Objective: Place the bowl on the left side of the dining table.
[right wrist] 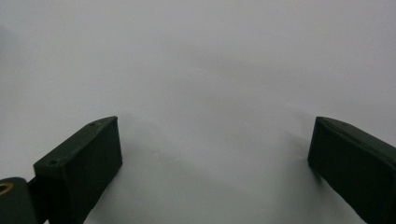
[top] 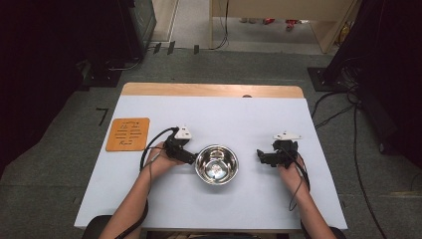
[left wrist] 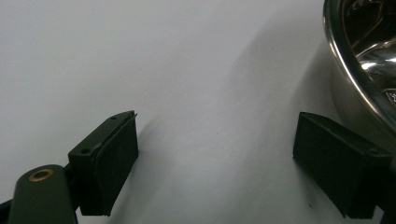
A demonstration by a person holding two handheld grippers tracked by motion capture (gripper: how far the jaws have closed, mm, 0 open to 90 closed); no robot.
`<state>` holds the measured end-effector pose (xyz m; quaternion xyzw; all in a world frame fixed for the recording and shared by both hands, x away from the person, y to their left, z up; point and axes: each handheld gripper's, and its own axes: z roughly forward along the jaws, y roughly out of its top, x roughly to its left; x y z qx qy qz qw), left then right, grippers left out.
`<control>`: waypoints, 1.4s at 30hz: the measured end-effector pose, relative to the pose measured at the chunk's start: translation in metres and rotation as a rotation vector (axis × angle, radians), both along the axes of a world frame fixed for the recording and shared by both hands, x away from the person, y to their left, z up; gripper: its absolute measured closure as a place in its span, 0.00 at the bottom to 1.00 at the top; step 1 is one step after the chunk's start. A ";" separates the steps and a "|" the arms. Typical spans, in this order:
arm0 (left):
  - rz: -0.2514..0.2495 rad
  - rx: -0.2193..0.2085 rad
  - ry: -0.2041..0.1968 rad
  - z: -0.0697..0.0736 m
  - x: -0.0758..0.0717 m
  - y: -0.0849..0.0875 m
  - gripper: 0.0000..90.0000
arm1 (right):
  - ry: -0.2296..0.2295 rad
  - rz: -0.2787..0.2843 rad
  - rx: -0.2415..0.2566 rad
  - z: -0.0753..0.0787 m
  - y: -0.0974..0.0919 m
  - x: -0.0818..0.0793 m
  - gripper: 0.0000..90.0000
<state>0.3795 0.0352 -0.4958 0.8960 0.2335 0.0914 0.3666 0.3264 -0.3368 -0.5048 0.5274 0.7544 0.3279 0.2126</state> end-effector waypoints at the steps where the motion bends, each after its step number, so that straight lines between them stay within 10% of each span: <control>1: -0.004 0.010 0.005 0.001 0.001 0.000 0.16 | 0.000 0.000 0.000 0.000 0.000 0.000 0.03; 16: 0.043 0.013 0.020 0.005 0.003 0.002 0.28 | 0.000 0.000 0.001 0.000 0.000 0.000 0.03; 24: 0.108 -0.064 0.084 0.006 0.009 0.008 0.35 | 0.000 -0.001 0.001 0.000 0.000 0.000 0.03; 31: 0.084 -0.021 0.068 0.008 0.011 0.008 0.40 | 0.000 -0.001 0.001 0.000 0.000 0.000 0.03; 42: 0.125 -0.086 0.166 0.011 0.017 0.011 0.40 | 0.000 -0.001 0.001 0.000 0.000 0.000 0.03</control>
